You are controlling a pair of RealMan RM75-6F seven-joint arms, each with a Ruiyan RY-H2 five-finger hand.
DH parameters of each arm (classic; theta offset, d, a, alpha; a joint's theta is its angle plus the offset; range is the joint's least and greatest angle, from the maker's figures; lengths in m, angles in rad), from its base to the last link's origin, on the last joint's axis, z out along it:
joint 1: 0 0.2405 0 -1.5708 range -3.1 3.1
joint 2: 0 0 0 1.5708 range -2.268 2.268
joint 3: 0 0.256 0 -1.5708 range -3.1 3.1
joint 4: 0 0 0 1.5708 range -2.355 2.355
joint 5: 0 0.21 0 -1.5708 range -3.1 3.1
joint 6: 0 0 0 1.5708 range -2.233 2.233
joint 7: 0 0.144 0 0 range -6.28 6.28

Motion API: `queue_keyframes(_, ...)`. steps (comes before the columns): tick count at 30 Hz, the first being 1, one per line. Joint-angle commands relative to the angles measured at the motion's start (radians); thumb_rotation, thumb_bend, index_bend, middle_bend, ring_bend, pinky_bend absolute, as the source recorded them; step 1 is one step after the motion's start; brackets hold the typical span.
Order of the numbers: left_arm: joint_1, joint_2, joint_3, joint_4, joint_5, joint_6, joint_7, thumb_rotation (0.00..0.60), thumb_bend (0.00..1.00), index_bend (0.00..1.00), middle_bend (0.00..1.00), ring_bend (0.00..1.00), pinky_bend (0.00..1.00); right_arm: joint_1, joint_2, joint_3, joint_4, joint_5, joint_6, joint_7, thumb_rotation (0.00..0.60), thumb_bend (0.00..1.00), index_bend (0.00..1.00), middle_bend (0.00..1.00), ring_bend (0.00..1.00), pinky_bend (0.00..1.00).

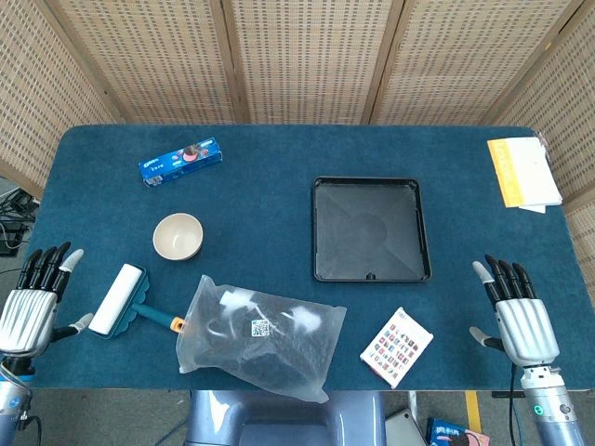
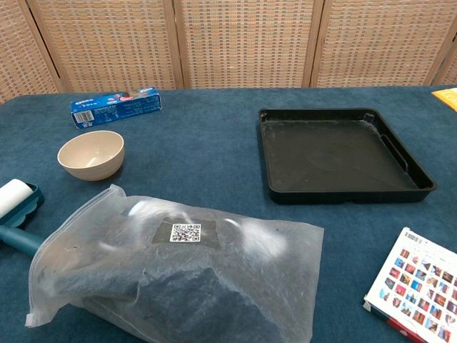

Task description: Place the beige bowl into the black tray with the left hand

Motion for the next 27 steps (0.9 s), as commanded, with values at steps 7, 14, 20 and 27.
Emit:
queue_keyframes(7, -0.111, -0.02, -0.073, 0.066, -0.096, -0.159, -0.015, 0.6, 0.19, 0.28, 0.0, 0.0, 0.0, 0.004, -0.006, 0.0, 0.008, 0.008, -0.012, 0.001, 0.6, 0.17, 0.0, 0.0, 0.0, 0.0)
queue_keyframes(14, -0.213, -0.064, -0.109, 0.15, -0.165, -0.308, 0.001, 0.6, 0.19, 0.34, 0.0, 0.0, 0.0, 0.004, -0.004, 0.002, 0.008, 0.007, -0.009, 0.01, 0.6, 0.17, 0.0, 0.0, 0.0, 0.0)
queue_keyframes(20, -0.287, -0.124, -0.129, 0.226, -0.2, -0.387, 0.036, 0.6, 0.2, 0.37, 0.0, 0.0, 0.0, 0.005, -0.001, 0.01, 0.017, 0.025, -0.014, 0.032, 0.6, 0.17, 0.0, 0.0, 0.0, 0.0)
queue_keyframes(27, -0.357, -0.17, -0.136, 0.276, -0.229, -0.464, 0.086, 0.6, 0.26, 0.4, 0.0, 0.0, 0.0, 0.004, 0.003, 0.017, 0.024, 0.035, -0.011, 0.055, 0.6, 0.17, 0.0, 0.0, 0.0, 0.0)
